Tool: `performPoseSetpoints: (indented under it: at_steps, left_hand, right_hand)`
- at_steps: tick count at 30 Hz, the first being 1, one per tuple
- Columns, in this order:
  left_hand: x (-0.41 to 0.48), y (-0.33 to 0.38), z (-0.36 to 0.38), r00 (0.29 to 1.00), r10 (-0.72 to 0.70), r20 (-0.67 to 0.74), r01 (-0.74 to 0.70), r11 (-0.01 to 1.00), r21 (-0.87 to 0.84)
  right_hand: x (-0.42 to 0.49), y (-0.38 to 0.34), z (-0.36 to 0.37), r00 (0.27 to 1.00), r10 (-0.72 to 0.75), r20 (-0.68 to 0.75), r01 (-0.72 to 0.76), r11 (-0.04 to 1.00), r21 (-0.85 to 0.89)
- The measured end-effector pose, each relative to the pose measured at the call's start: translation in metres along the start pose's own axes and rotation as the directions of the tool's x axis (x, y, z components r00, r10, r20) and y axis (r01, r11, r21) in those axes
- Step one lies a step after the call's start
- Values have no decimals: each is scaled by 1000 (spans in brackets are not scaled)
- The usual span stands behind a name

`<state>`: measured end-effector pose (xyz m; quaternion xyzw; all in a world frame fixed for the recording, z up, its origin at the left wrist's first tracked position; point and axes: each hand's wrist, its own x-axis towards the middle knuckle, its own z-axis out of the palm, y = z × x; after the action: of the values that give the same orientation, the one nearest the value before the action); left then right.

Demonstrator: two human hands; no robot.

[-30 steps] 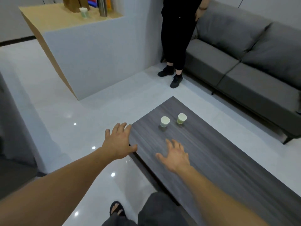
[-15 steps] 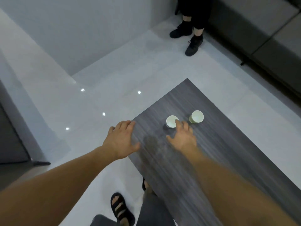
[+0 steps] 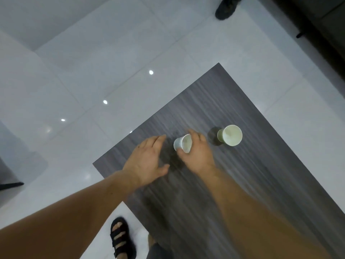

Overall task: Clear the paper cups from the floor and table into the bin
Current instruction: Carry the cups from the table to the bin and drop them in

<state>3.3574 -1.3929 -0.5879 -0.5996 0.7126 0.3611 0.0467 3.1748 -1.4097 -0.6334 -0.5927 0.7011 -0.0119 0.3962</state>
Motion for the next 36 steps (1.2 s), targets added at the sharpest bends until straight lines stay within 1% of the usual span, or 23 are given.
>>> performPoseSetpoints:
  at_steps: [2, 3, 6, 7, 8, 9, 10, 11, 12, 13, 15, 17, 19, 22, 25, 27, 29, 31, 36]
  left_hand:
    - [7, 6, -2, 1000, 24, -5, -25, 995, -97]
    - [11, 10, -4, 999, 42, -8, -42, 990, -138]
    - [20, 21, -6, 992, 126, -18, -127, 973, -192]
    - [22, 23, -6, 990, 137, -27, -140, 971, -194]
    - [24, 24, -5, 992, 125, -34, -130, 973, -191]
    - [25, 25, -5, 995, 94, -36, -99, 977, -188]
    - [25, 24, -4, 998, 55, -32, -60, 981, -186]
    - [25, 22, -3, 999, 20, -27, -25, 983, -182]
    - [23, 19, -2, 1000, -3, -23, -1, 985, -175]
    - [21, 16, 0, 1000, -17, -18, 14, 986, -167]
    - [14, 9, 1, 999, -43, -9, 41, 987, -153]
    - [3, 3, 1, 996, -78, -32, 72, 985, -157]
    - [-10, -4, -4, 991, -111, -77, 97, 981, -167]
    - [-31, -16, -20, 970, -167, -175, 131, 971, -200]
    - [-56, -26, -41, 940, -230, -250, 181, 962, -206]
    - [-78, -33, -54, 915, -275, -294, 215, 952, -219]
    - [-105, -41, -65, 886, -315, -340, 239, 939, -247]
    - [-138, -49, -73, 850, -358, -386, 260, 923, -283]
    - [-249, -68, -75, 740, -472, -480, 335, 877, -345]
  right_hand:
    - [-11, -6, -8, 1000, -4, 16, 0, 977, 211]
    - [-18, -10, -14, 998, -27, 53, 12, 962, 274]
    - [-28, -12, -29, 984, -73, 161, 2, 914, 405]
    - [-29, -10, -35, 983, -72, 170, -12, 894, 448]
    - [-28, -5, -42, 988, -73, 139, 3, 892, 452]
    - [-24, 2, -51, 997, -67, 42, 46, 922, 385]
    - [-18, 13, -59, 993, -69, -100, 91, 967, 238]
    - [-11, 25, -66, 969, -80, -235, 96, 994, 57]
    - [-3, 36, -73, 947, -75, -313, 46, 994, -97]
    - [5, 48, -78, 947, -39, -317, -26, 980, -197]
    - [19, 67, -79, 976, 91, -199, -149, 942, -301]
    - [25, 79, -74, 979, 180, -97, -202, 927, -315]
    - [24, 75, -66, 981, 182, -70, -194, 945, -265]
    - [17, 43, -52, 993, 102, -57, -113, 966, -234]
    - [5, -12, -37, 998, -63, -7, 60, 976, -207]
    - [-5, -54, -28, 982, -187, 14, 186, 961, -204]
    - [-22, -94, -18, 955, -294, 37, 295, 934, -203]
    - [-45, -130, -8, 922, -377, 91, 388, 898, -208]
    - [-134, -194, 19, 814, -536, 225, 581, 761, -288]
